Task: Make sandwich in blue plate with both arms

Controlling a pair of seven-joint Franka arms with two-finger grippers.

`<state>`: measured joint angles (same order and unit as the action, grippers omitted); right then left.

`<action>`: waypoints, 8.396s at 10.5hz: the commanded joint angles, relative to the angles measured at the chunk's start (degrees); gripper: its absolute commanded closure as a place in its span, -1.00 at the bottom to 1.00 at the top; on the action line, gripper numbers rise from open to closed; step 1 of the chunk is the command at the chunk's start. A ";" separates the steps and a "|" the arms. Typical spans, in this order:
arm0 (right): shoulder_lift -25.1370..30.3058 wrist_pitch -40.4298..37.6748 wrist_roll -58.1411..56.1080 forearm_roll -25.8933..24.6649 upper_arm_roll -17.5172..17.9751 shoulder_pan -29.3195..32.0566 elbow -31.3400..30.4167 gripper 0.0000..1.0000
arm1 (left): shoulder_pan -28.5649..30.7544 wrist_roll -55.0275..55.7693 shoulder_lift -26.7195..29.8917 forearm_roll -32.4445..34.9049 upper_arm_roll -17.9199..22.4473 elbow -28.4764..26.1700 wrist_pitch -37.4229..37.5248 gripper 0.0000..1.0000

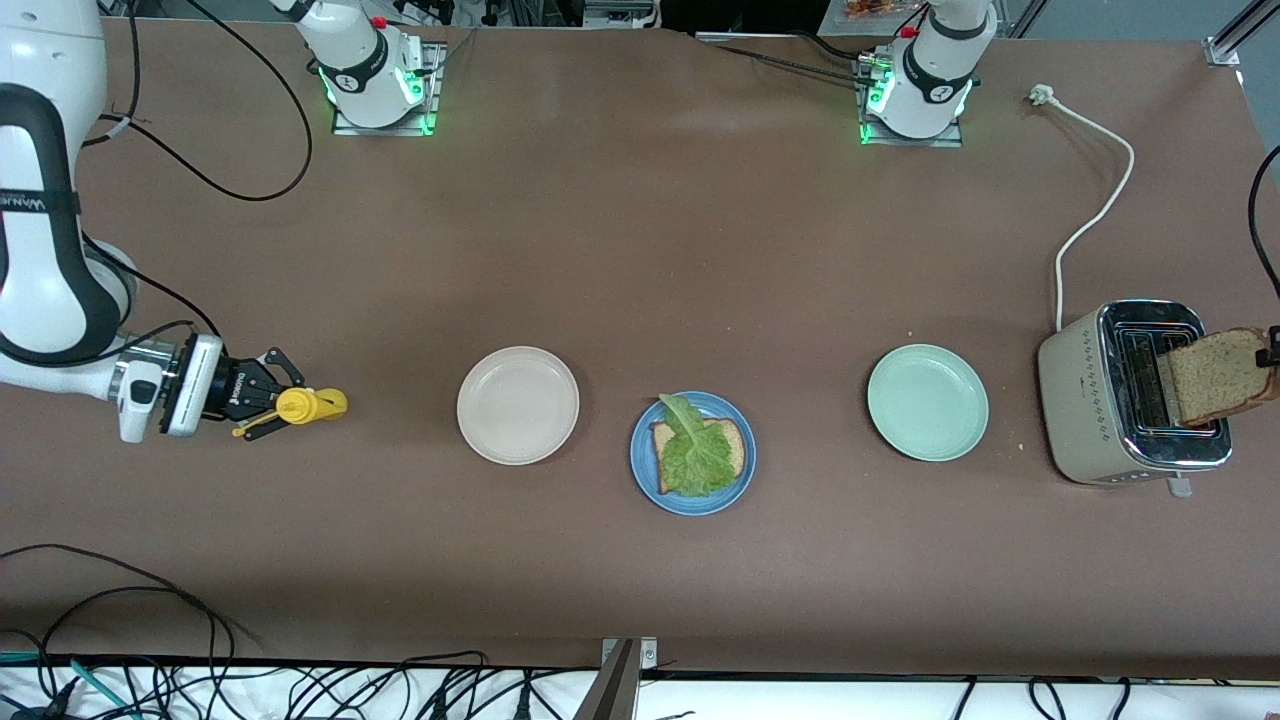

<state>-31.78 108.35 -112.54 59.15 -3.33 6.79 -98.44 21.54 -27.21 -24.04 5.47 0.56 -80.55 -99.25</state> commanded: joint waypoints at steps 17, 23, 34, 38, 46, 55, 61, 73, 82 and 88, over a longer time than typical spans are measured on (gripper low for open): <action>-12.52 -6.40 -19.74 9.58 -1.77 1.73 1.23 0.32 | -4.57 2.32 5.94 -12.64 -6.01 -4.87 5.82 1.00; -12.43 -6.57 -18.51 9.41 -3.69 1.73 2.46 -0.99 | -13.71 14.47 3.49 -29.33 -6.10 -11.64 0.47 1.00; -2.09 -6.84 13.06 -15.07 -10.39 1.21 8.96 -0.99 | -31.90 14.12 -13.21 -68.91 -6.01 -10.68 -19.12 1.00; 9.51 -7.01 44.52 -34.49 -1.26 1.20 10.19 -0.99 | -35.16 13.68 -17.61 -70.78 -6.01 -7.00 -26.16 1.00; 16.47 -14.83 96.57 -60.37 15.45 1.20 15.47 -1.00 | -33.15 3.05 -23.06 -70.86 -5.66 -5.58 -26.26 -0.33; 17.89 -14.84 107.26 -64.25 16.60 0.94 16.51 -1.00 | -28.75 -8.74 -21.67 -70.25 -5.57 -8.04 -25.04 -1.00; 20.26 -14.75 107.00 -64.42 13.62 1.12 18.10 -1.00 | -26.03 1.17 0.62 -46.17 -3.19 -24.73 -21.71 -1.00; 20.53 -14.22 112.10 -63.54 10.54 0.59 19.51 -1.00 | -24.17 14.38 31.50 -5.74 0.05 -23.87 5.44 -1.00; 20.44 -13.08 112.10 -62.84 10.54 0.24 18.11 -1.00 | -23.82 26.07 22.30 -2.84 -0.82 -6.57 20.85 -1.00; 20.62 -12.99 112.10 -62.75 10.54 0.24 17.14 -1.00 | -24.17 31.69 22.11 -3.37 -0.47 -5.23 20.94 -1.00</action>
<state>-11.74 94.56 -1.27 -4.35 7.10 7.07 -80.52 -2.28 3.39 -1.34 1.43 -0.13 -87.62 -79.79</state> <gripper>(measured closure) 0.000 0.000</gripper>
